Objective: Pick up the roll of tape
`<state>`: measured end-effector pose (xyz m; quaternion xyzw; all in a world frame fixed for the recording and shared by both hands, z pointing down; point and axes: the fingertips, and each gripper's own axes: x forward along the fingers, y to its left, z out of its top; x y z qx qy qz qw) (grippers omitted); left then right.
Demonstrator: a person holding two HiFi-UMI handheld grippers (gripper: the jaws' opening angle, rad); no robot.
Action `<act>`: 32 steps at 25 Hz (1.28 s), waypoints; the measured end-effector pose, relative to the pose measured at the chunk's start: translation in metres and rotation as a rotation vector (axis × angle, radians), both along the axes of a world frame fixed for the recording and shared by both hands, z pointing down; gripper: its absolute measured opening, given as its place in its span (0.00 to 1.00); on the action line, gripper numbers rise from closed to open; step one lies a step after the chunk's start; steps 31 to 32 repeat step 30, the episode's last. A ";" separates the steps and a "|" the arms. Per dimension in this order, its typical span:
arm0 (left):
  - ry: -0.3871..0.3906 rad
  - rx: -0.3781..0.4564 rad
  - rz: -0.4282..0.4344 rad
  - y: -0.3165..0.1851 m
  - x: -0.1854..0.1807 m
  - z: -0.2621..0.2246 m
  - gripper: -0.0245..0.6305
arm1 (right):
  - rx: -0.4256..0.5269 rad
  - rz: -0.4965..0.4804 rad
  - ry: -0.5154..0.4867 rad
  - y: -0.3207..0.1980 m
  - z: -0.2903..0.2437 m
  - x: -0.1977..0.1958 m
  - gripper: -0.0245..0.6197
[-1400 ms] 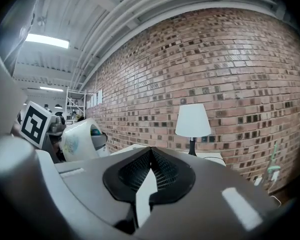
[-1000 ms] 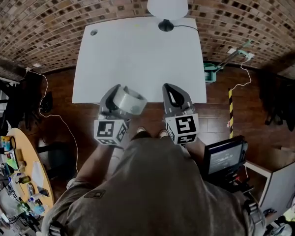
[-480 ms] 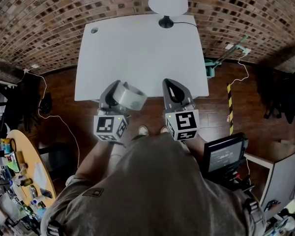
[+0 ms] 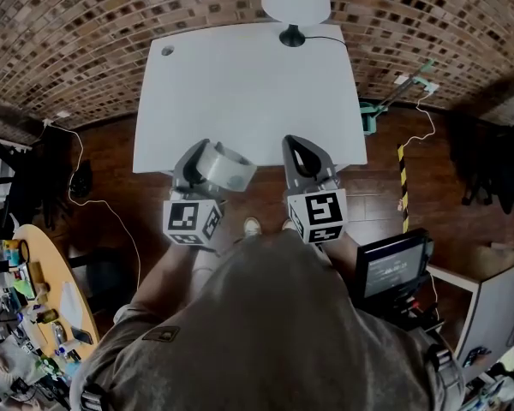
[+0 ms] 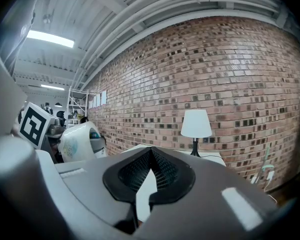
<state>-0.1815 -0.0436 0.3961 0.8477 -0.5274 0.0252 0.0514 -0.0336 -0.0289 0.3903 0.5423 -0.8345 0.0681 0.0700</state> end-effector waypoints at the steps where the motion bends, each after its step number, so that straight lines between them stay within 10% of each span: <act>1: 0.000 0.001 0.000 0.000 -0.001 0.000 0.18 | -0.001 -0.001 0.002 0.000 0.000 -0.001 0.06; 32: 0.019 -0.004 0.023 -0.004 -0.004 0.002 0.18 | -0.005 -0.003 0.030 0.002 0.001 -0.012 0.06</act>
